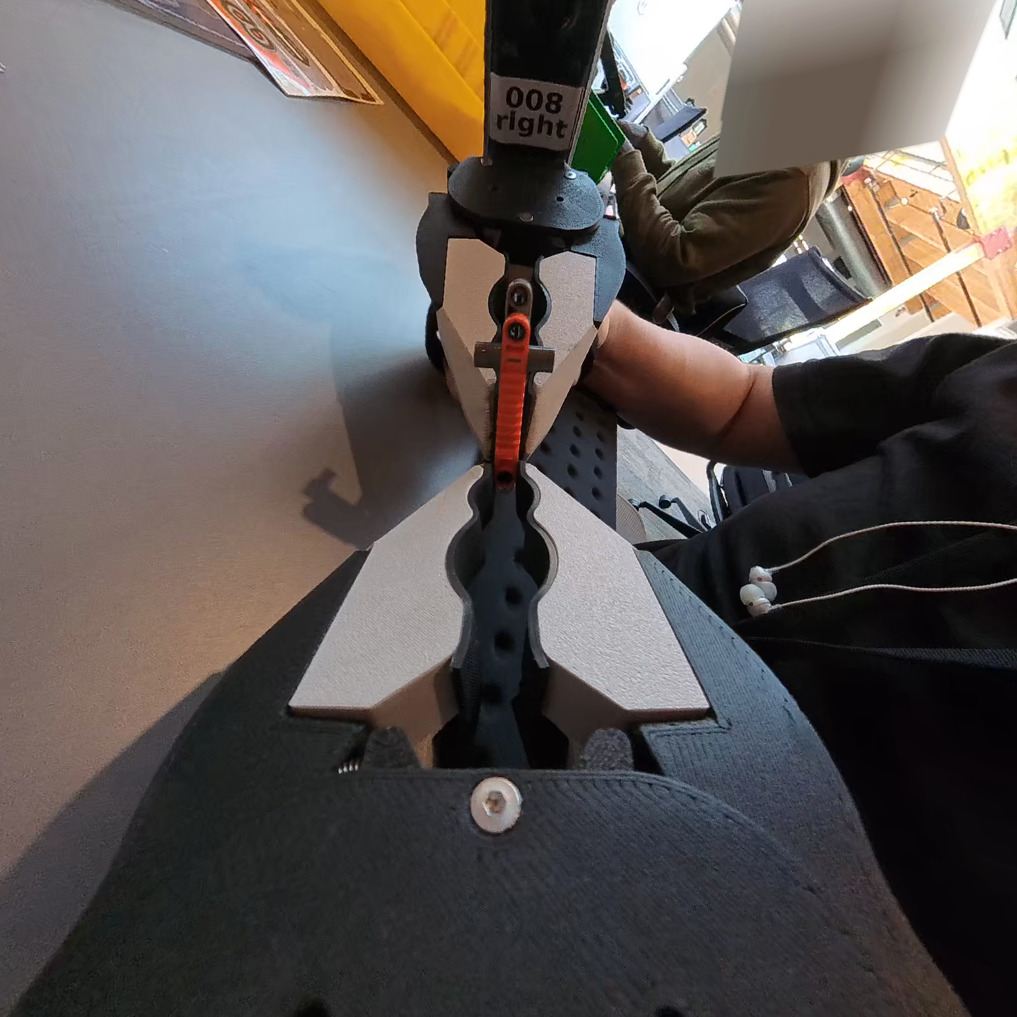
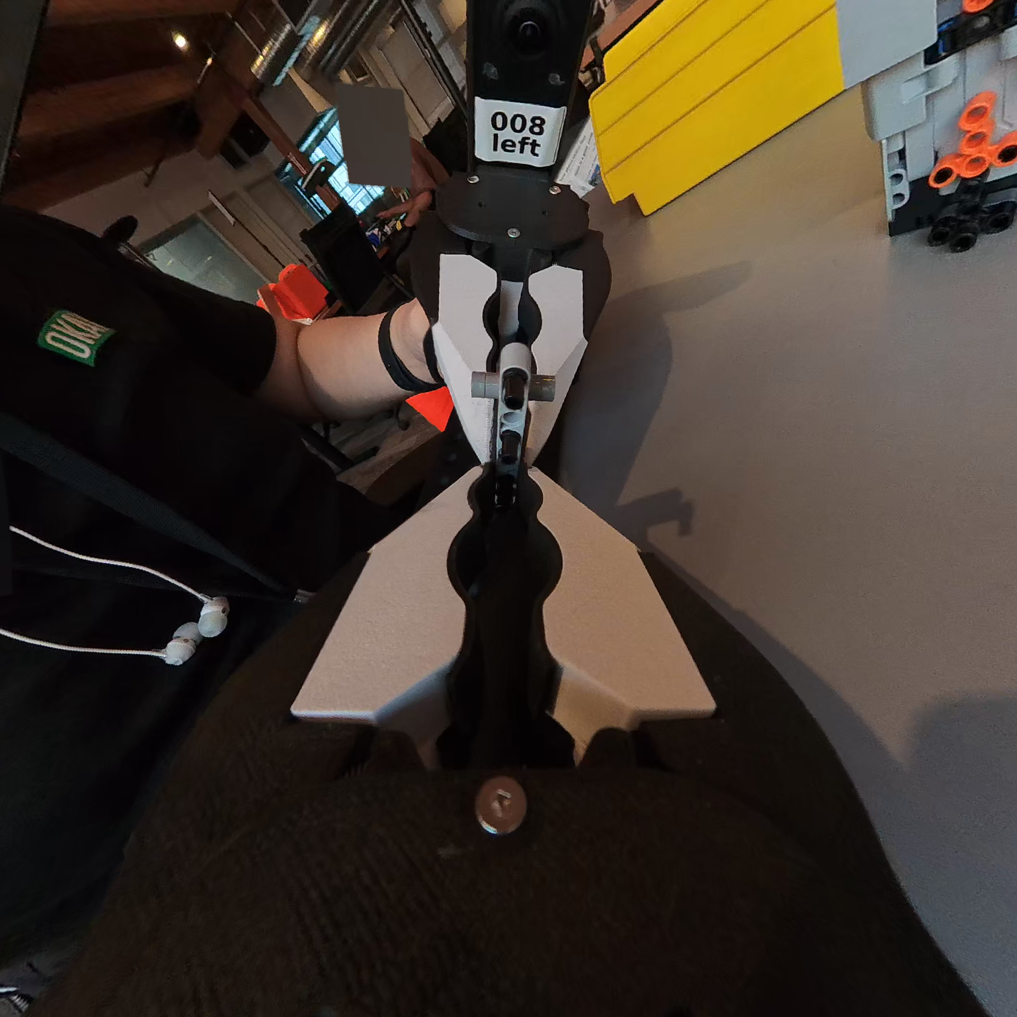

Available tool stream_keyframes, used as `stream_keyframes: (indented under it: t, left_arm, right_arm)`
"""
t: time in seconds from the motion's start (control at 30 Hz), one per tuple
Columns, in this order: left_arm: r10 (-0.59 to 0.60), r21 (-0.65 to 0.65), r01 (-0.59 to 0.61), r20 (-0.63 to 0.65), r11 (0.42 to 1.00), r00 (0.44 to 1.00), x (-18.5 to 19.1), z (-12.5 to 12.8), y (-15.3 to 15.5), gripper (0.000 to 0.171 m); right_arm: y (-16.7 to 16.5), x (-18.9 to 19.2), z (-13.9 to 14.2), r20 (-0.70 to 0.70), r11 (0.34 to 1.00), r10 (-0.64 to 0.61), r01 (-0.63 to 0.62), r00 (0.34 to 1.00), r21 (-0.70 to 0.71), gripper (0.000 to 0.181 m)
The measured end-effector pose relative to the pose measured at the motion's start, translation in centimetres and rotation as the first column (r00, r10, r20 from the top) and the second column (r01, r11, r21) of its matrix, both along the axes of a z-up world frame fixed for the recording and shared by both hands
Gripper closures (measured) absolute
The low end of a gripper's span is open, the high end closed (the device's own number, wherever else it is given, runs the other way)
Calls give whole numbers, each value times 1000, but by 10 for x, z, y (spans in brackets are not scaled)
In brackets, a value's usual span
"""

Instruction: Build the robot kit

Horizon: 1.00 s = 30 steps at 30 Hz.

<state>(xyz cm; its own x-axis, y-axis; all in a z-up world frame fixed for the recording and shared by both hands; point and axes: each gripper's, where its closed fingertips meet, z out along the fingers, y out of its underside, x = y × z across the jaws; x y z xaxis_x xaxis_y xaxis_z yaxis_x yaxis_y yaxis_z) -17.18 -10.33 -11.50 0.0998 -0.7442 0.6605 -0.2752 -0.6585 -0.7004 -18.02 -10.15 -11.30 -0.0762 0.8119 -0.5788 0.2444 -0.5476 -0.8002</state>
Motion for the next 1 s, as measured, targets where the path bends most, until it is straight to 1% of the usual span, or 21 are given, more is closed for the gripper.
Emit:
stream_keyframes:
  t: [0.1, 0.23, 0.37, 0.47, 0.57, 0.7, 0.87, 1.0]
  left_arm:
    - [16, 8, -17, 18, 1000, 1000, -1, 3, 2, 166]
    - [32, 22, -33, 22, 999, 999, -2, 4, 4, 166]
    - [47, 44, -48, 9, 998, 999, -1, 4, 6, 166]
    - [38, 45, -38, 2, 998, 999, 0, 4, 4, 165]
    - [28, 27, -28, 12, 999, 1000, 0, 4, 4, 166]
    - [41, 57, -43, 38, 997, 998, 0, 9, 4, 166]
    - [43, 75, -45, 20, 996, 999, 1, 8, 3, 166]
    - [14, 17, -14, 2, 1000, 1000, 1, 4, 2, 165]
  right_arm:
    - [0, -3, 1, -5, 1000, -3, 3, 1000, 12, 173]
    - [2, -4, 2, -16, 1000, -4, 4, 1000, -8, 174]
    - [5, -4, 2, -13, 1000, -17, 17, 1000, -23, 175]
    - [3, -4, 1, -8, 1000, -13, 13, 1000, 1, 175]
    - [3, -4, 2, -15, 1000, -2, 2, 1000, -19, 174]
    - [4, -5, 7, -49, 1000, -17, 17, 999, -3, 174]
    - [4, -4, 4, -29, 1000, -17, 18, 999, 10, 175]
    - [2, -3, 0, 6, 999, -16, 16, 1000, 30, 175]
